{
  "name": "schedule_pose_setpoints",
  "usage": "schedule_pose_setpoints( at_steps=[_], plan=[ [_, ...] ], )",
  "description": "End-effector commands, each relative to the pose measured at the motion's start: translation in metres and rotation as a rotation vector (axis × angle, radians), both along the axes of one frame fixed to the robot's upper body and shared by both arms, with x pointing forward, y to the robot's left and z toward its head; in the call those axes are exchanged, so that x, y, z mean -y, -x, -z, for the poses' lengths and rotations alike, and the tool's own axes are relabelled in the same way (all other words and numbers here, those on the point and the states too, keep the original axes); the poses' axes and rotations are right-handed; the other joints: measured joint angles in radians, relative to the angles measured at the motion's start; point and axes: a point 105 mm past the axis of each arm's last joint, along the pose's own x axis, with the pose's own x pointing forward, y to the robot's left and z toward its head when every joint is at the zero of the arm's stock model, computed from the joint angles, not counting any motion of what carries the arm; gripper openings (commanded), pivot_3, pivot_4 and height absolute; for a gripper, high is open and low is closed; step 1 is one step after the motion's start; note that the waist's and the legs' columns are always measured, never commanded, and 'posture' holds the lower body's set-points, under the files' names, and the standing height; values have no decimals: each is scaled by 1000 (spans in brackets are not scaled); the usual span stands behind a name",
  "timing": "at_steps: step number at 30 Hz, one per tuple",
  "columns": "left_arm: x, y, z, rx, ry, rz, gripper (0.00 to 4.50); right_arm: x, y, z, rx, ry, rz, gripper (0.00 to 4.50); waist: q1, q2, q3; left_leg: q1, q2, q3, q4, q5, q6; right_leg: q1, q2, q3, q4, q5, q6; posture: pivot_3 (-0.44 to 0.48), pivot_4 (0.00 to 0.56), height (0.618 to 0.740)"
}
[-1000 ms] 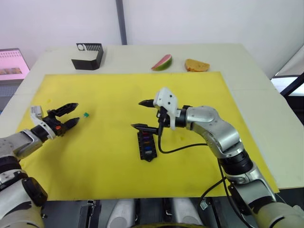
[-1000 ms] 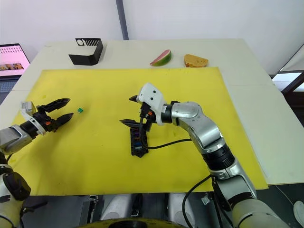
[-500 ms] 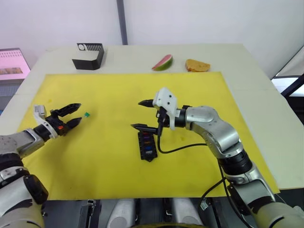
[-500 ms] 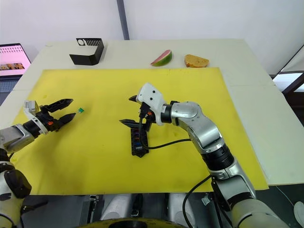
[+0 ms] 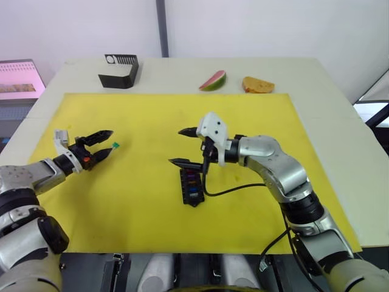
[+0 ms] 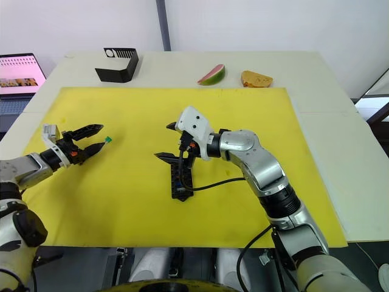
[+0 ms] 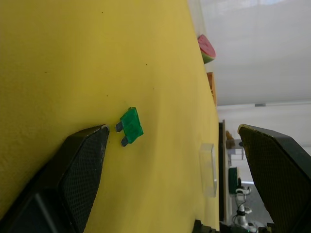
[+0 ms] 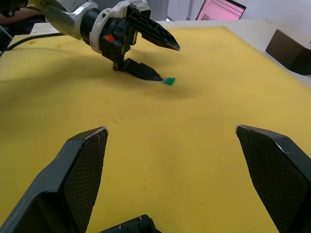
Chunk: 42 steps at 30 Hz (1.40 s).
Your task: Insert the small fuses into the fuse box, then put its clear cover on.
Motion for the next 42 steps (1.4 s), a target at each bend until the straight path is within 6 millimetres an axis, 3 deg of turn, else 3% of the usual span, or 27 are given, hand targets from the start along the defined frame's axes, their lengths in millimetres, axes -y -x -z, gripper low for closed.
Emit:
schedule_pose_setpoints(
  at_steps=[1, 14, 17, 29, 32, 36, 37, 42],
  plan=[
    [18, -2, 13, -55, 49, 42, 4500, 0, 4, -13, 56, -11, -15, 4455, 1, 0, 0, 0, 0, 0, 0, 0, 0, 0, 0, 0, 0, 0, 0, 0, 150, 740],
    [24, -7, 17, -73, 25, 41, 4500, 2, 3, -14, 65, 2, -10, 4455, 4, 0, 0, 0, -1, -1, 0, 0, 0, 1, 0, 0, -1, 0, 0, 0, 150, 740],
    [24, -5, 19, -86, 5, 43, 3194, 3, 2, -13, 68, 7, -9, 4500, 2, 0, 0, 0, -1, -1, 0, 0, 0, 1, 0, 0, -1, 0, 0, 0, 150, 740],
    [16, -6, 25, -102, -9, 5, 3194, 4, 1, -13, 76, 14, -9, 4500, -1, 0, 0, 0, -1, -1, 0, 0, 0, 1, 0, 0, -1, 0, 0, 0, 150, 740],
    [11, -8, 26, -89, -4, -19, 2287, 4, 0, -14, 79, 16, -9, 4500, -3, 0, 0, 0, -1, -1, 0, 0, 0, 1, 0, 0, -1, 0, 0, 0, 150, 740],
    [8, -8, 26, -84, -7, -27, 259, 5, -1, -14, 82, 19, -6, 4500, -6, 1, 0, 0, -1, -1, 0, 0, 0, 0, 0, 0, -1, 0, 0, 0, 150, 740],
    [8, -8, 26, -82, -7, -28, 66, 5, -1, -14, 83, 19, -6, 4500, -7, 1, 0, 0, -1, -1, -1, 0, 0, 0, 0, 0, -1, 0, 0, 0, 150, 740],
    [7, -8, 15, -47, 10, -19, 66, 9, -2, -15, 85, 21, 1, 4500, -10, 1, 0, 1, 0, -1, -1, 0, 1, 0, 0, 0, 0, 0, 0, 0, 150, 740]
  ],
)
